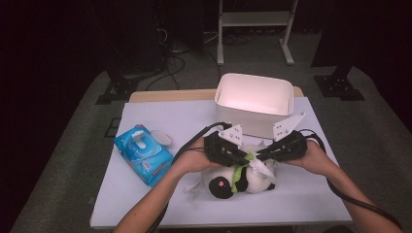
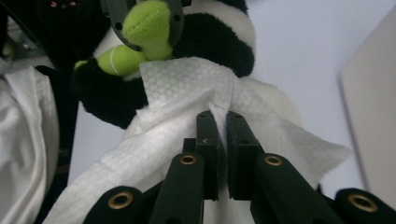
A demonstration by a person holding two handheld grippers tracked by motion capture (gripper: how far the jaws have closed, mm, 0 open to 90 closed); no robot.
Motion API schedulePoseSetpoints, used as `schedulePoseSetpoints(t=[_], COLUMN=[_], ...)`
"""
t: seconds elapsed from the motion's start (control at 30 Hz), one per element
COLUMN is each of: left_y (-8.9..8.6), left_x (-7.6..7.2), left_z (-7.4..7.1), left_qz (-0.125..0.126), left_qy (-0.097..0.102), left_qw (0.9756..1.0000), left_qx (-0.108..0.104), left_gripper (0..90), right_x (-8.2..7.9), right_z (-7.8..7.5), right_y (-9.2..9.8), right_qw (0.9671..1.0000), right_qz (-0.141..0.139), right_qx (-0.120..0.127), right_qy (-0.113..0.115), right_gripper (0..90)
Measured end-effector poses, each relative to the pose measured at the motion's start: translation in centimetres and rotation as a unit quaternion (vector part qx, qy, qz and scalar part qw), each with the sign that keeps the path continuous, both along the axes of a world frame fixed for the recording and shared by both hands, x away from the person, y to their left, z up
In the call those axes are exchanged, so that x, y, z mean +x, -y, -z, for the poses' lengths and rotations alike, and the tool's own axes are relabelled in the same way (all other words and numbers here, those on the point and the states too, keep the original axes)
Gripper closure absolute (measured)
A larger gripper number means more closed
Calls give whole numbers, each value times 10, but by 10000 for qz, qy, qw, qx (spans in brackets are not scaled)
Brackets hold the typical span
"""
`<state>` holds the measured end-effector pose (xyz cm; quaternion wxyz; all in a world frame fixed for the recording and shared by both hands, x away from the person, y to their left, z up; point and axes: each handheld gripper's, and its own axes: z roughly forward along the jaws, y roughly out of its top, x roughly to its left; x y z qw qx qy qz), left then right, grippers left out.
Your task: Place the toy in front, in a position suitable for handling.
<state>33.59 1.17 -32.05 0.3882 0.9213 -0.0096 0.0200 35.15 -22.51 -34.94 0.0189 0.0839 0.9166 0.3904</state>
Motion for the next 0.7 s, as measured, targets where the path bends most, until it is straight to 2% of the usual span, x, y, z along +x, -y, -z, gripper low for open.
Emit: schedulePoseSetpoints(t=[0.1, 0.27, 0.37, 0.47, 0.6, 0.7], left_y=[-4, -9, -10, -9, -11, -14], left_x=[-5, -8, -9, -11, -11, -9], left_z=[0, -2, 4, 9, 11, 13], left_qz=[41, 6, 24, 18, -36, -160], left_qy=[-6, 46, -113, -137, -186, -146], left_qw=[10000, 10000, 9999, 9999, 9998, 9997], left_qx=[-35, 7, -68, -22, -40, -69], left_gripper=[766, 765, 765, 764, 762, 754], right_x=[-5, -14, -18, -16, -17, -21], right_z=[1, 1, 1, 3, -2, -7], right_y=[2, 2, 1, -3, -10, -13], right_qw=[9999, 9999, 9999, 9999, 9999, 9997], right_qz=[-12, -97, -112, -107, -126, -204], right_qx=[98, 74, 31, 18, -81, -40], right_qy=[-72, -89, -55, -95, 51, 150], right_gripper=[847, 847, 847, 847, 845, 845])
